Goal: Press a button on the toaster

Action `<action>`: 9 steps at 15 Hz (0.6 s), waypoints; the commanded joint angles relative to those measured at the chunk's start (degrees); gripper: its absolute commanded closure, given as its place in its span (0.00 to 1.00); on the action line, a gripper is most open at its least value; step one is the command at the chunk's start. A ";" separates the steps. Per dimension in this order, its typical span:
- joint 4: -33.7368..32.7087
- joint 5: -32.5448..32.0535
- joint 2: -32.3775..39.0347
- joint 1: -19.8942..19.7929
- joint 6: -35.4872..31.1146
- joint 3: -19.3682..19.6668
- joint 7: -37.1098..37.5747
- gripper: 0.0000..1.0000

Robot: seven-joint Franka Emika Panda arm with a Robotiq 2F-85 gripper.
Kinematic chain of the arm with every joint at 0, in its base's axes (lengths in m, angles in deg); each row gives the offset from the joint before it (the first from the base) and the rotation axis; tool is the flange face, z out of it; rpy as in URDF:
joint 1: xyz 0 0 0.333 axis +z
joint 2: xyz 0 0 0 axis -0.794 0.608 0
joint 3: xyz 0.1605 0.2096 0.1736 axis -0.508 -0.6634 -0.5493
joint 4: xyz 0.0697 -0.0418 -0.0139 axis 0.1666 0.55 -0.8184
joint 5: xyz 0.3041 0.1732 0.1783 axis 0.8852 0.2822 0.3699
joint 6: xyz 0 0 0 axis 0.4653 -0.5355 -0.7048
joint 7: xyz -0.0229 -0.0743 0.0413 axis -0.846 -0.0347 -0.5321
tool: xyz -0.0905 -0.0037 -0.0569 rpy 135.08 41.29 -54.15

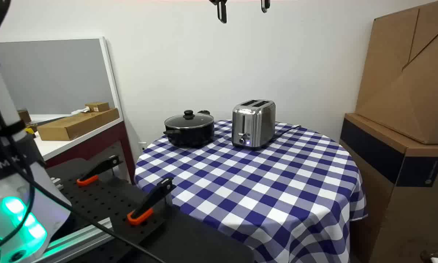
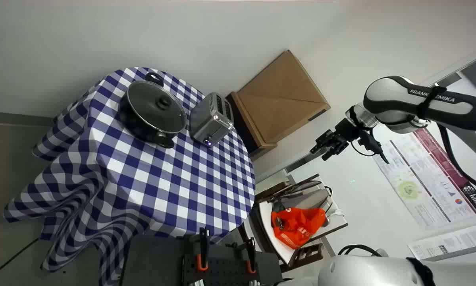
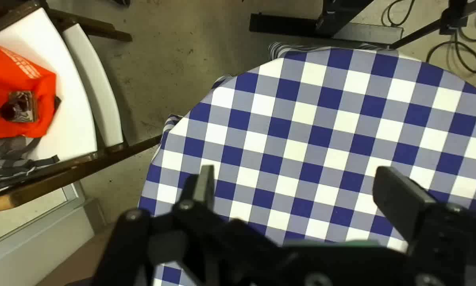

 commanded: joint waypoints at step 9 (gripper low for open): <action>0.37 -0.17 -0.08 -0.11 -2.19 0.09 1.00 0.41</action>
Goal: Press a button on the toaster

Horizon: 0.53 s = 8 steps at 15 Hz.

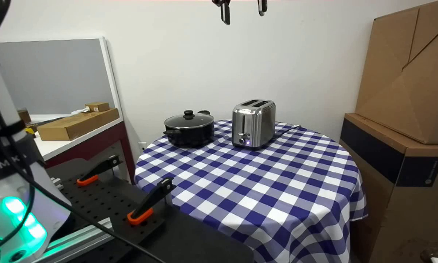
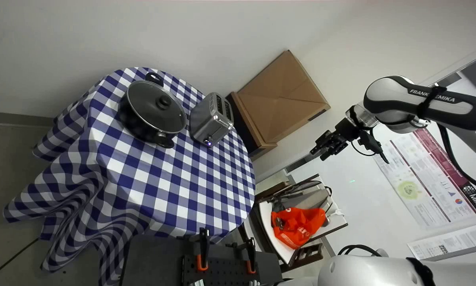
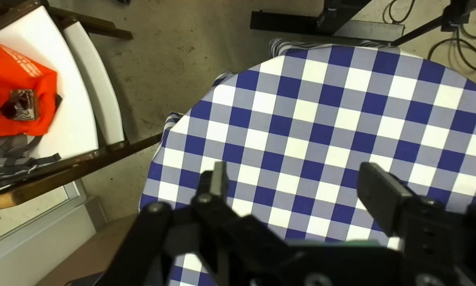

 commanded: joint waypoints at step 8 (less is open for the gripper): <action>1.96 1.32 3.40 -0.34 -15.25 0.33 5.35 0.99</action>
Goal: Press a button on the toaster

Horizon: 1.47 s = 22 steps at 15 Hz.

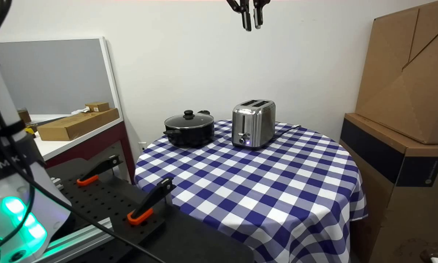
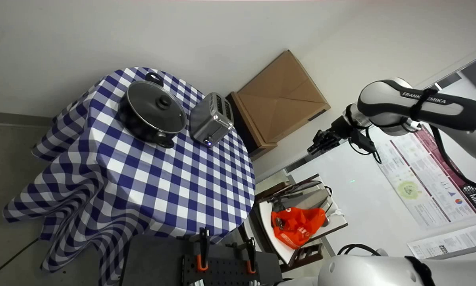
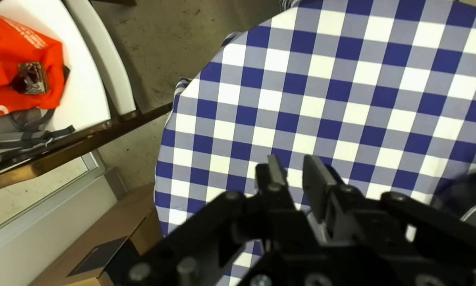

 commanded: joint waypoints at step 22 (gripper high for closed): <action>2.28 -1.79 24.86 1.35 -44.00 -2.99 5.19 1.00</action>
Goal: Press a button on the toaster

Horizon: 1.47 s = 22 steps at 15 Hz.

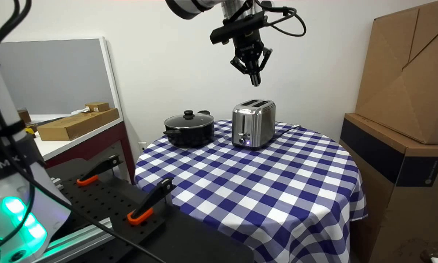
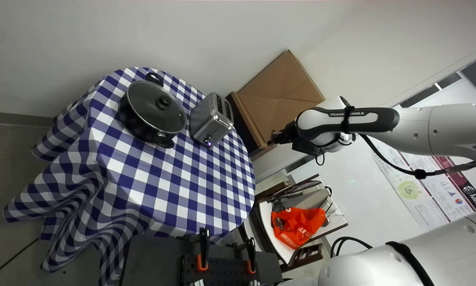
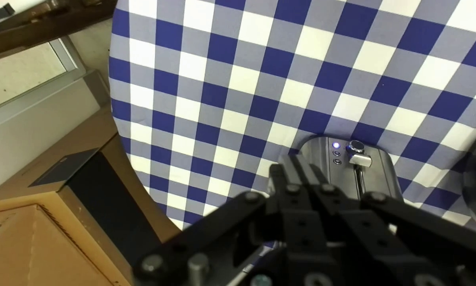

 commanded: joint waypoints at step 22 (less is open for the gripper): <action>-22.90 -0.66 35.73 7.90 -10.34 2.23 3.73 1.00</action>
